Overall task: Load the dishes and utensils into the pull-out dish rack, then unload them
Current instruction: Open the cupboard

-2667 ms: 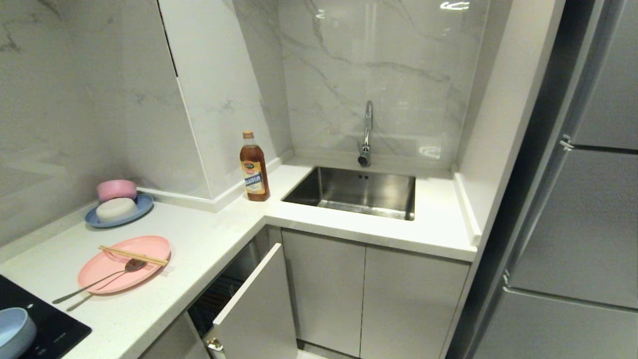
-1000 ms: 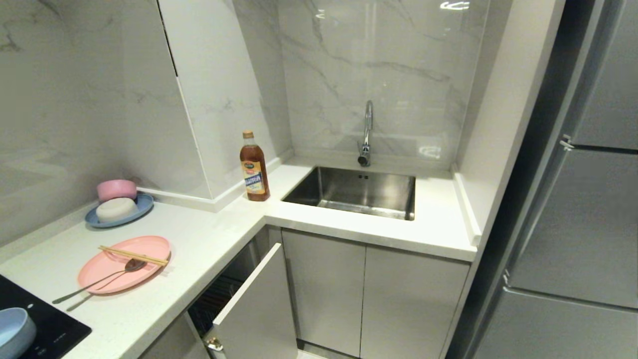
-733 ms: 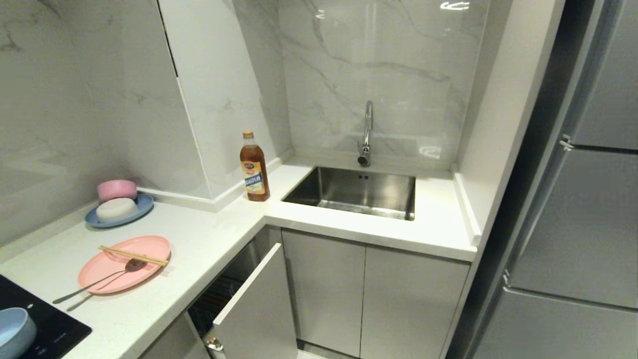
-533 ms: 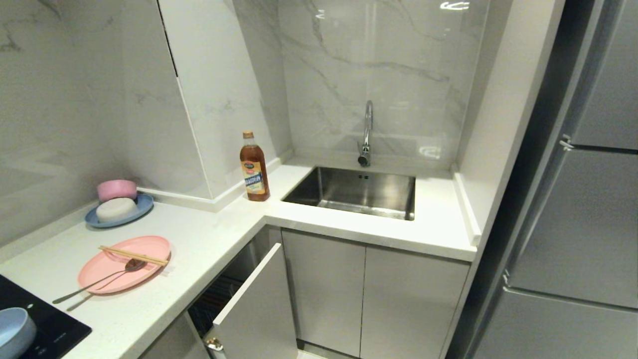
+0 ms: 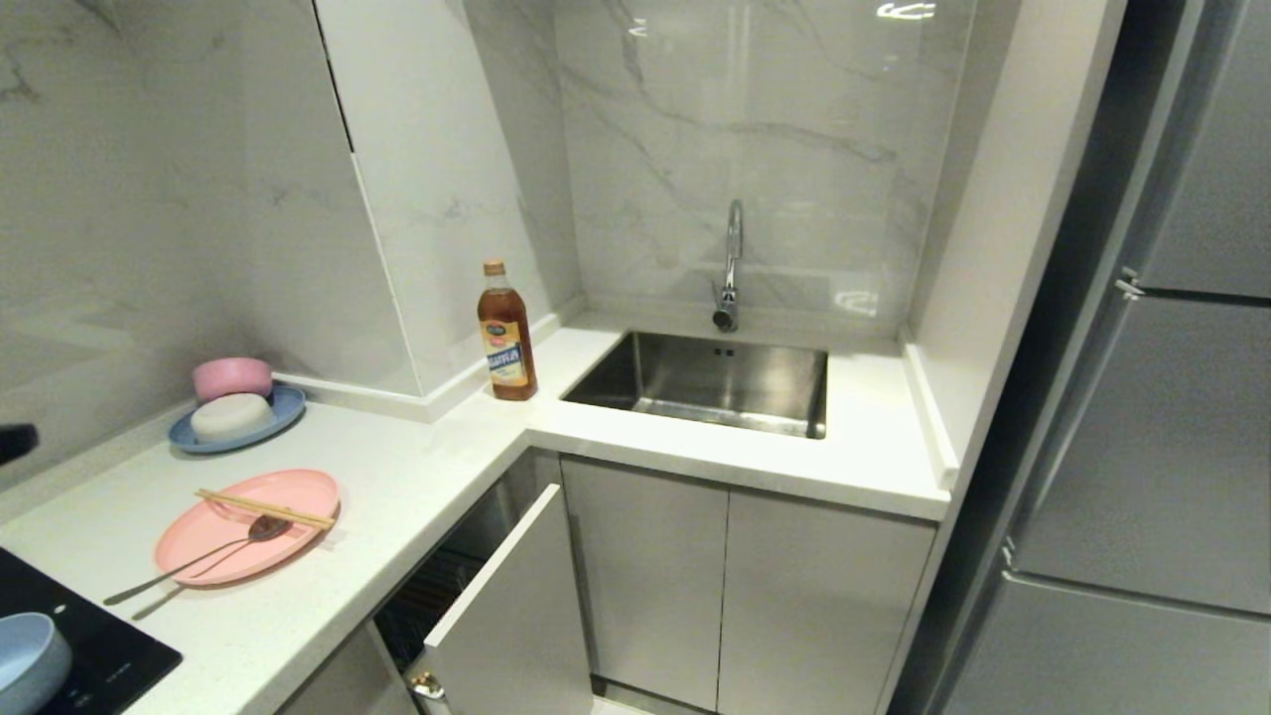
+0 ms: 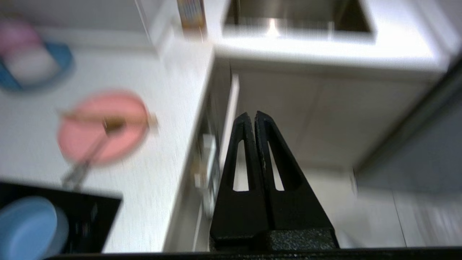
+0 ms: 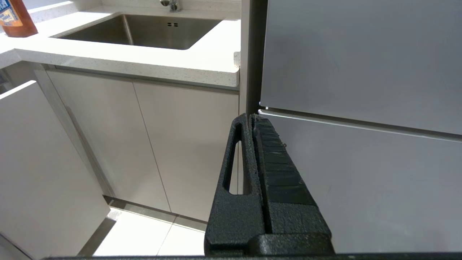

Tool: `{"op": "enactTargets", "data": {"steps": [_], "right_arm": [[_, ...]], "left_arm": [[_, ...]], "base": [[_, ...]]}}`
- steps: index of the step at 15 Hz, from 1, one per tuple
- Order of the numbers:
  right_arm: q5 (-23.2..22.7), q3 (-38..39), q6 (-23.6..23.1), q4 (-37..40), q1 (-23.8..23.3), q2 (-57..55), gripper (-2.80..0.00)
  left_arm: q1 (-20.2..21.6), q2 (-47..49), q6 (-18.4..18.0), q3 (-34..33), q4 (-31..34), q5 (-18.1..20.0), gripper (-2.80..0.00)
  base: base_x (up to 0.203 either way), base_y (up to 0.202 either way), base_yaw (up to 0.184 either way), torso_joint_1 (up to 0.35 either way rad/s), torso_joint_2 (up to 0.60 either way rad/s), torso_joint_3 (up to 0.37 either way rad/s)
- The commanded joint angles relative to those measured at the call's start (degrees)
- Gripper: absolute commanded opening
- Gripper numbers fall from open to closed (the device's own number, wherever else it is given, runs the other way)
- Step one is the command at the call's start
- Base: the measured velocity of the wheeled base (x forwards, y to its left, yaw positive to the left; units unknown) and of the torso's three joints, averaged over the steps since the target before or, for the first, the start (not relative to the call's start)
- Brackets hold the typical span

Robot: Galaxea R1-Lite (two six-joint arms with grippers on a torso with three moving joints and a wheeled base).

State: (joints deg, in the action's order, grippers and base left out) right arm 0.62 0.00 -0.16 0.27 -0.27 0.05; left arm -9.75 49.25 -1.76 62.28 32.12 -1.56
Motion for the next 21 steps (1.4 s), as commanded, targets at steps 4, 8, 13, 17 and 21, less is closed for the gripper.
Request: {"op": "enactTargets", "data": {"steps": [4,8,13,17,21], "right_arm": [[-0.01,0.16,-0.02,0.0,0.0,-0.05,-2.8],[-0.01,0.16,-0.02,0.0,0.0,-0.05,-2.8],[-0.01,0.09,-0.02,0.0,0.0,-0.05,-2.8],[-0.01,0.09,-0.02,0.0,0.0,-0.05,-2.8],[-0.01,0.09,-0.02,0.0,0.0,-0.05,-2.8]], "left_arm": [[-2.28,21.32,0.73,13.88,22.1,1.23,-2.8],[-2.41,35.11,1.14,18.18,24.6,2.36,-2.8],[0.75,47.09,1.74,13.32,9.47,2.56,-2.8],[3.93,52.83,1.76,2.85,-9.46,2.5,-2.8],[4.17,58.51,2.41,-1.71,-23.82,2.44,-2.8]], "base": [[0.0,0.0,0.0,0.0,0.0,0.0],[0.0,0.0,0.0,0.0,0.0,0.0],[0.0,0.0,0.0,0.0,0.0,0.0],[0.0,0.0,0.0,0.0,0.0,0.0],[0.0,0.0,0.0,0.0,0.0,0.0]]}}
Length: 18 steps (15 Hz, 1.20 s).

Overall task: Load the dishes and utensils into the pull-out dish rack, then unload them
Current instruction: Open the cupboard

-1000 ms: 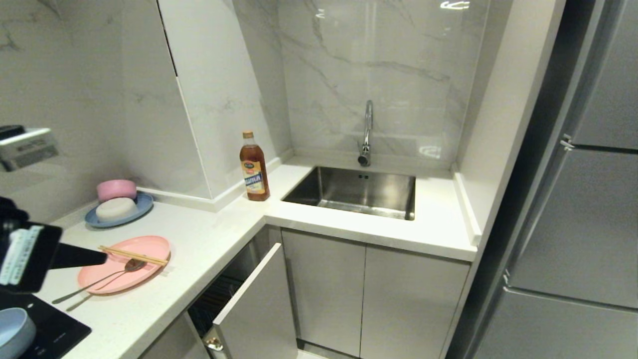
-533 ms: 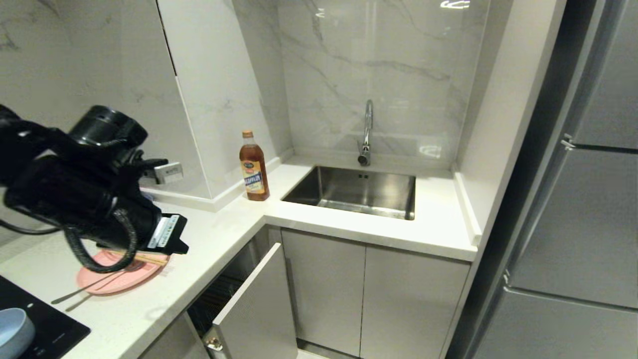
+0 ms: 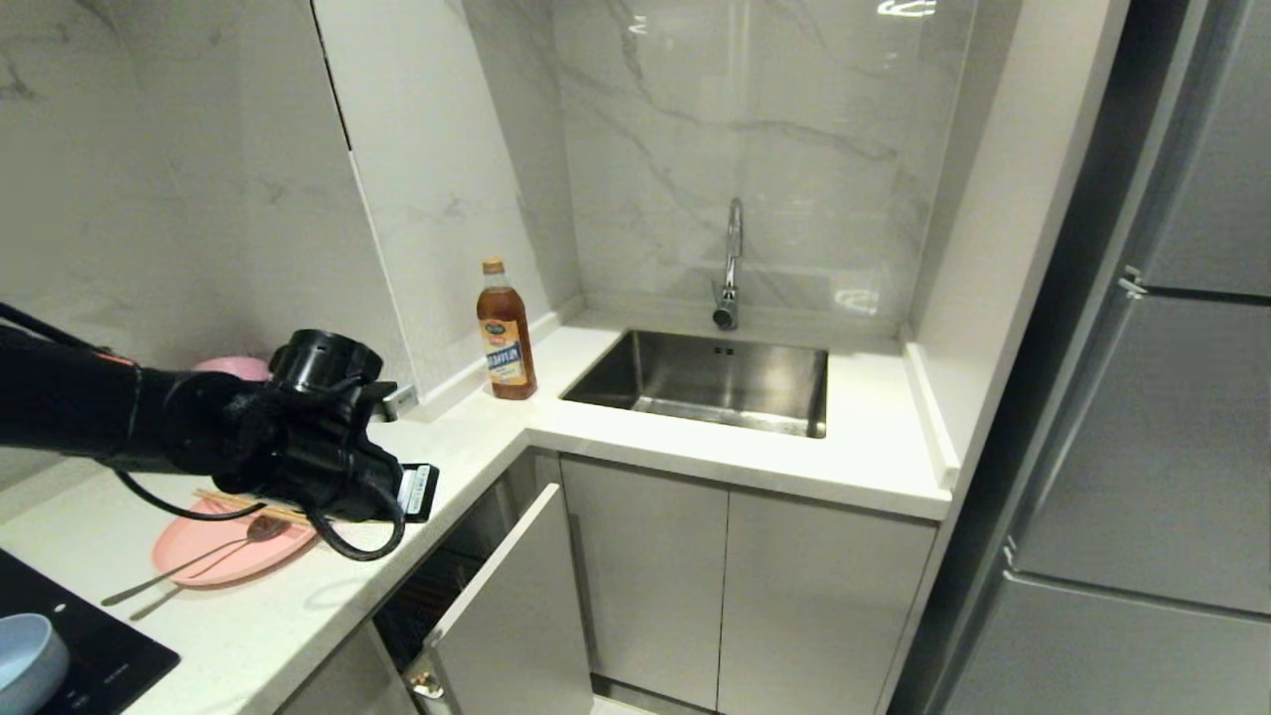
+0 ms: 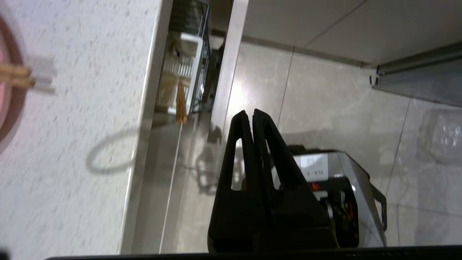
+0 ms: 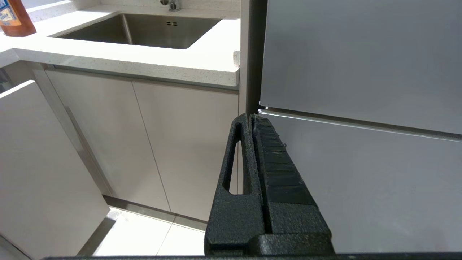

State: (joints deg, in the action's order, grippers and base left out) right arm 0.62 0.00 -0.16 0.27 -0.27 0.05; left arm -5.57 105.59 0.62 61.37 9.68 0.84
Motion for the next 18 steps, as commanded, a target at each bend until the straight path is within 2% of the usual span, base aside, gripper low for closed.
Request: {"op": "enactTargets", "data": {"steps": [1,5,7,10,18], "right_arm": [[-0.01,0.09,-0.02,0.0,0.0,-0.05,-2.8],[-0.01,0.11,-0.02,0.0,0.0,-0.05,-2.8],[-0.01,0.09,-0.02,0.0,0.0,-0.05,-2.8],[-0.01,0.09,-0.02,0.0,0.0,-0.05,-2.8],[-0.01,0.09,-0.02,0.0,0.0,-0.05,-2.8]], "left_arm": [[-0.79,3.85,0.06,-1.75,-4.4,-0.18,-2.8],[-4.17,8.93,1.16,-2.11,-7.45,-0.73,-2.8],[-4.84,11.95,1.22,-1.91,-10.34,-2.89,-2.8],[-4.98,15.67,1.14,-1.25,-13.16,-5.0,-2.8],[-3.84,22.43,0.7,4.5,-12.73,-6.02,-2.8]], "base": [[0.0,0.0,0.0,0.0,0.0,0.0],[0.0,0.0,0.0,0.0,0.0,0.0],[0.0,0.0,0.0,0.0,0.0,0.0],[0.0,0.0,0.0,0.0,0.0,0.0],[0.0,0.0,0.0,0.0,0.0,0.0]]}}
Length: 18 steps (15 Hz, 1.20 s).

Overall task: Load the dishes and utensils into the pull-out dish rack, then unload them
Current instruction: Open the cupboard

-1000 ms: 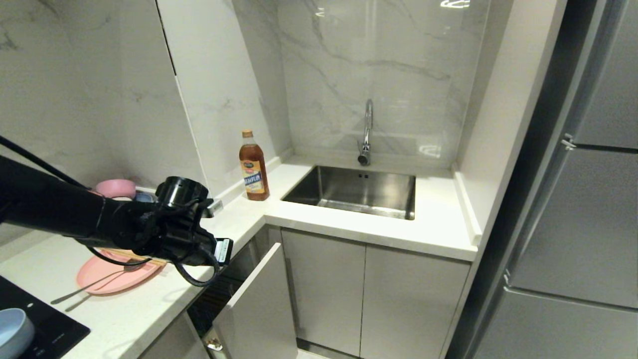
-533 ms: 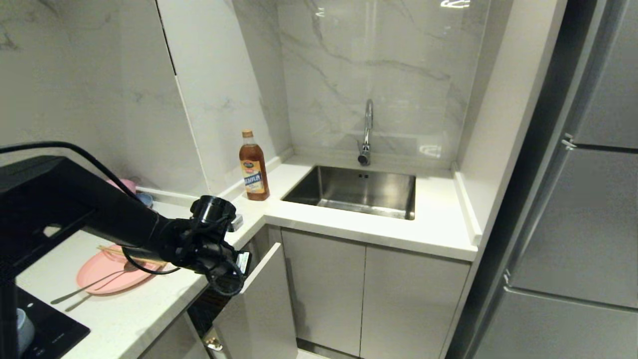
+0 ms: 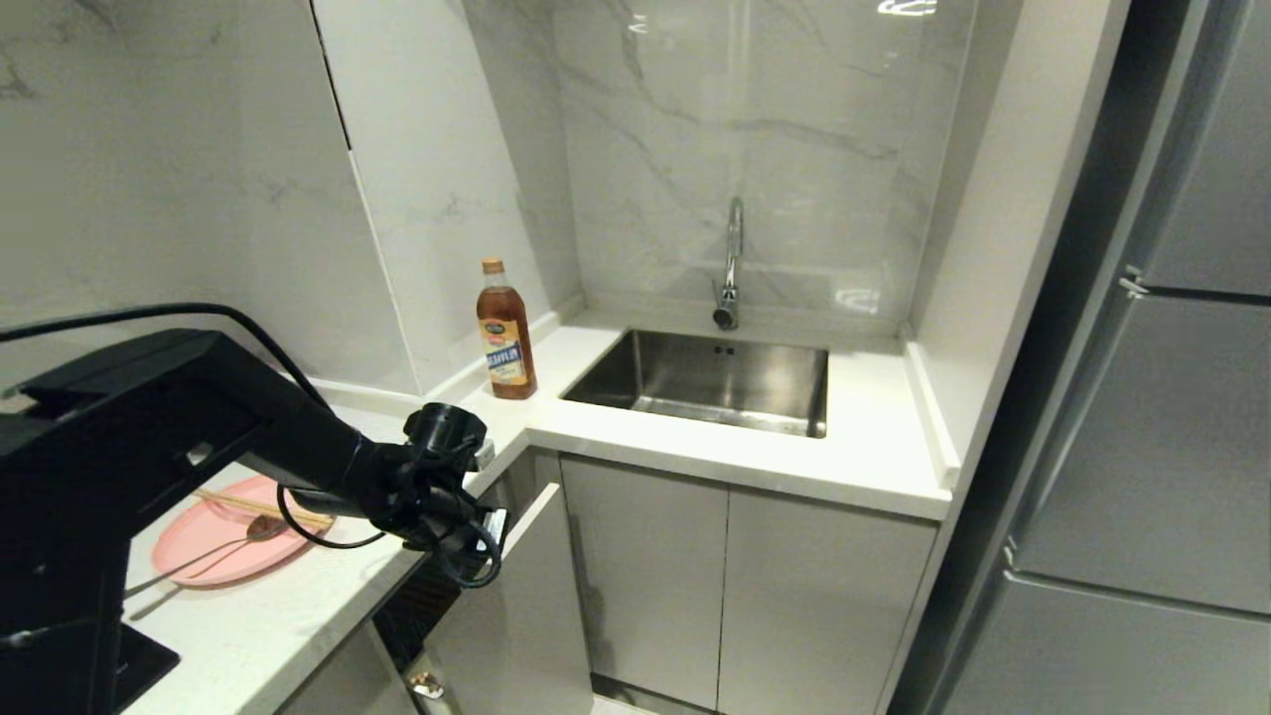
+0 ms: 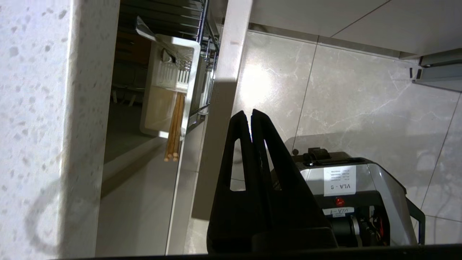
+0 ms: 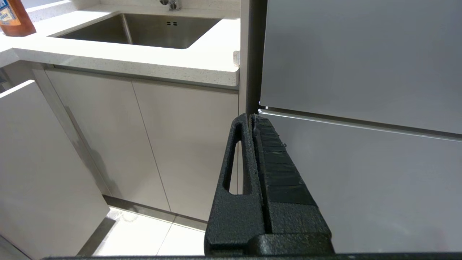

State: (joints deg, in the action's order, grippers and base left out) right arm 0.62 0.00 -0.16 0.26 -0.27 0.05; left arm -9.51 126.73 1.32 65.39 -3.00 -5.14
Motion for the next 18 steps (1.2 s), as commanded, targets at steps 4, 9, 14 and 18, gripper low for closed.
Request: {"op": "enactTargets", "data": {"steps": [4,9,14,18], "right_arm": [[-0.01,0.09,-0.02,0.0,0.0,-0.05,-2.8],[-0.01,0.09,-0.02,0.0,0.0,-0.05,-2.8],[-0.01,0.09,-0.02,0.0,0.0,-0.05,-2.8],[-0.01,0.09,-0.02,0.0,0.0,-0.05,-2.8]], "left_arm": [[0.72,3.55,-0.03,1.32,-0.06,0.1,0.0],[0.98,5.84,-0.69,3.52,-0.19,0.13,0.0],[0.98,7.84,-0.8,4.66,-0.14,0.22,0.0],[0.9,9.53,-1.23,5.97,0.09,0.31,0.0]], "base": [[0.0,0.0,0.0,0.0,0.0,0.0],[0.0,0.0,0.0,0.0,0.0,0.0],[0.0,0.0,0.0,0.0,0.0,0.0],[0.0,0.0,0.0,0.0,0.0,0.0]]}}
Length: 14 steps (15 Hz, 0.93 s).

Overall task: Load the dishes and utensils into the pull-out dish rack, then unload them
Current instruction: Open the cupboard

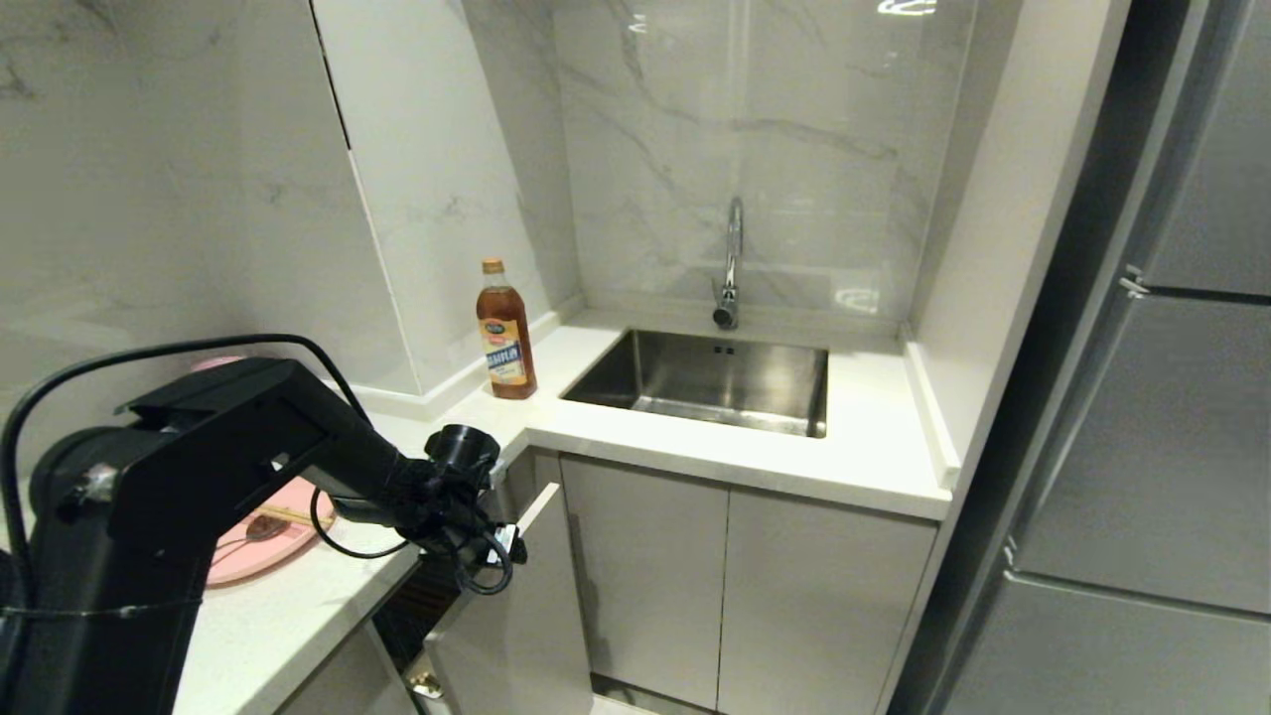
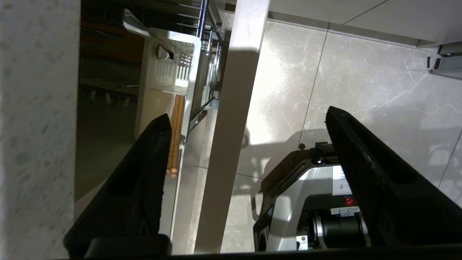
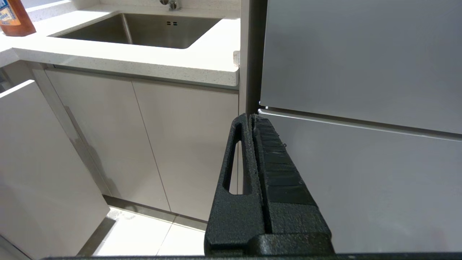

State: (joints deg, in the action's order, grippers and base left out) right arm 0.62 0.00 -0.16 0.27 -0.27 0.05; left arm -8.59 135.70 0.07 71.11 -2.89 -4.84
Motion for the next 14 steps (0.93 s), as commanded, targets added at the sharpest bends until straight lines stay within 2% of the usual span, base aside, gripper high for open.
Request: {"op": "enactTargets", "data": {"steps": [1,14], "right_arm": [[-0.01,0.09,-0.02,0.0,0.0,-0.05,-2.8],[-0.01,0.17,-0.02,0.0,0.0,-0.05,-2.8]], "left_arm": [[-0.02,0.78,0.01,0.41,-0.01,-0.03,0.0],[-2.93,2.91,0.52,1.51,0.5,0.01,0.0]], "base": [[0.0,0.0,0.0,0.0,0.0,0.0],[0.0,0.0,0.0,0.0,0.0,0.0]]}}
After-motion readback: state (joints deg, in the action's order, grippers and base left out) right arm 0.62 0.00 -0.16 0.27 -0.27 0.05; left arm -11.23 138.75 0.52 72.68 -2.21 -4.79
